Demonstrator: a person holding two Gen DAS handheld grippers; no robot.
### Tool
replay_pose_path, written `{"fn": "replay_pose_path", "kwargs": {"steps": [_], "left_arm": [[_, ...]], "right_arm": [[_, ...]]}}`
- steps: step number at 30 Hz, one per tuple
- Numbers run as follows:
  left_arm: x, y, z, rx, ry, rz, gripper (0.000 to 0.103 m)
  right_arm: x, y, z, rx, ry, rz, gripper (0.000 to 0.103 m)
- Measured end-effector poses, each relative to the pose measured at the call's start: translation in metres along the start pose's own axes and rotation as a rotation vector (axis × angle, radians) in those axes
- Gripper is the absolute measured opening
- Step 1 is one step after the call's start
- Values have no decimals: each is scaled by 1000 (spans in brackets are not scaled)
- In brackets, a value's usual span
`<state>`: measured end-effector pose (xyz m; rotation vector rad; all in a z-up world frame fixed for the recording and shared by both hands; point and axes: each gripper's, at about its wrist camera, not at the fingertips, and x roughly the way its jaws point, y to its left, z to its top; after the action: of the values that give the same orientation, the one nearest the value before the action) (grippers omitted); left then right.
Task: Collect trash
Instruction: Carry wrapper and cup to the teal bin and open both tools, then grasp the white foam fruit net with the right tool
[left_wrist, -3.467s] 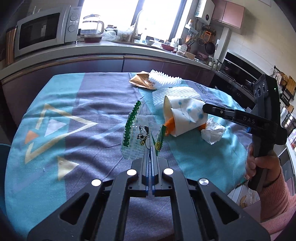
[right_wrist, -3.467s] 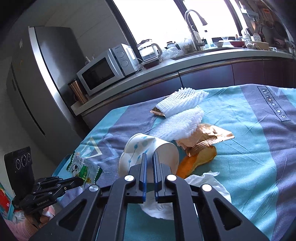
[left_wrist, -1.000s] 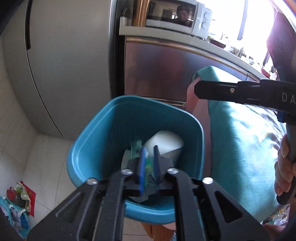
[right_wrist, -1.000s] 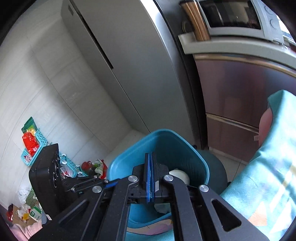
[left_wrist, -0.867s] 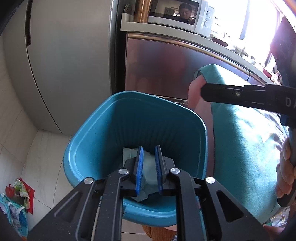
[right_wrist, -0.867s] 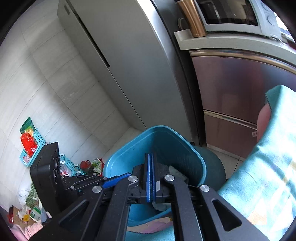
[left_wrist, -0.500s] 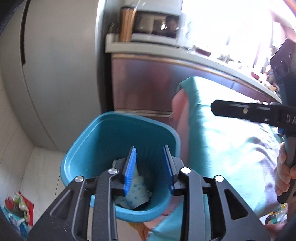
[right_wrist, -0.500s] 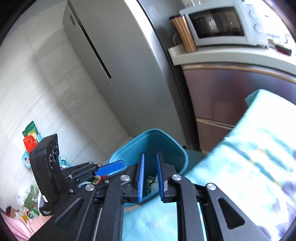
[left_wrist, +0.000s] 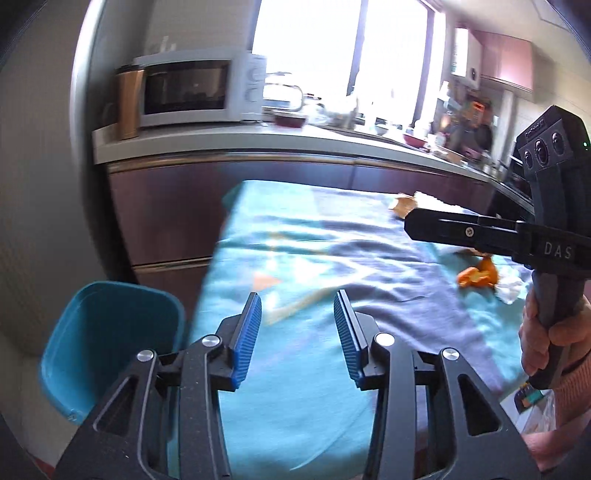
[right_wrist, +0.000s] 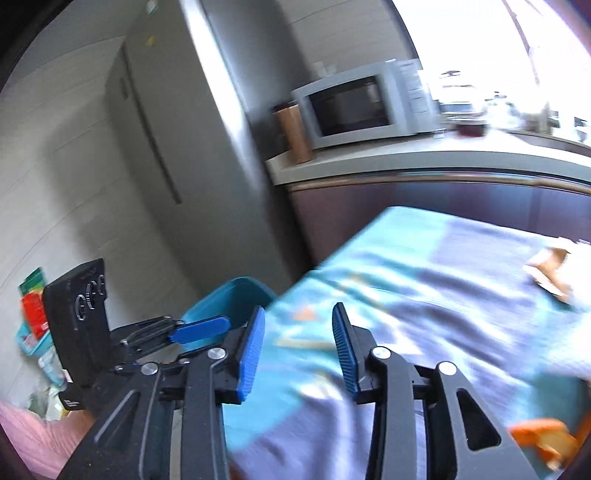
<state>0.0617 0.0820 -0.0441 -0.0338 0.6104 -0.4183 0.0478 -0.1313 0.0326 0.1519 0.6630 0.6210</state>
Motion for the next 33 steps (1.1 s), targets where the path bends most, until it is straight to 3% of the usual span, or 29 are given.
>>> {"fn": "replay_pose_path", "kwargs": {"steps": [7, 13, 21, 33], "left_arm": [[26, -76, 8, 97, 30, -135, 43], [47, -136, 7, 178, 74, -262, 46], [84, -213, 1, 252, 173, -420, 50], [135, -263, -2, 222, 301, -496, 61]], "right_arm": [[-71, -58, -24, 95, -82, -190, 44], [-121, -117, -40, 212, -145, -305, 47], [-144, -182, -45, 300, -150, -373, 51], [-127, -236, -22, 329, -114, -353, 56]]}}
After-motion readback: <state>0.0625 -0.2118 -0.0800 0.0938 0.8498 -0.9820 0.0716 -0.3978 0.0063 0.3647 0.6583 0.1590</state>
